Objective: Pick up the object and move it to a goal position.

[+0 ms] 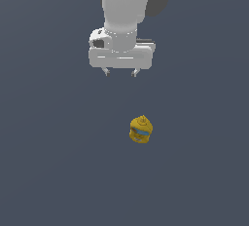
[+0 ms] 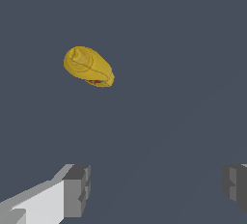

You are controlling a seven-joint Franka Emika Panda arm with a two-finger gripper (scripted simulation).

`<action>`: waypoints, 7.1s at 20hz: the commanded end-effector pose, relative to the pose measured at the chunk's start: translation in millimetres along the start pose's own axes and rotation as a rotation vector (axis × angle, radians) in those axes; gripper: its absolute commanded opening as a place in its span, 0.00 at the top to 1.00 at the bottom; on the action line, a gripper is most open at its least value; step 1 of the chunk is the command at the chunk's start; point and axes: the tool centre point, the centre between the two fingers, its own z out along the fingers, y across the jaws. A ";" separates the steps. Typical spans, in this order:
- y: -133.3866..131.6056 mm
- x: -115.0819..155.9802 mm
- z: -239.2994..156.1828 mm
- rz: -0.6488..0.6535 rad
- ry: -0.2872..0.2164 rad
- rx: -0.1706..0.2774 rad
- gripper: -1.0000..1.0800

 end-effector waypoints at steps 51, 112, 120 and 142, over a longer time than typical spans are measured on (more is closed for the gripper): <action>-62.3 88.3 56.6 -0.876 0.011 -0.002 0.04; -108.1 114.3 108.1 -1.198 0.022 0.017 1.00; -147.9 116.1 51.1 -1.198 0.022 0.017 1.00; -245.8 126.1 -87.8 -1.197 0.022 0.017 1.00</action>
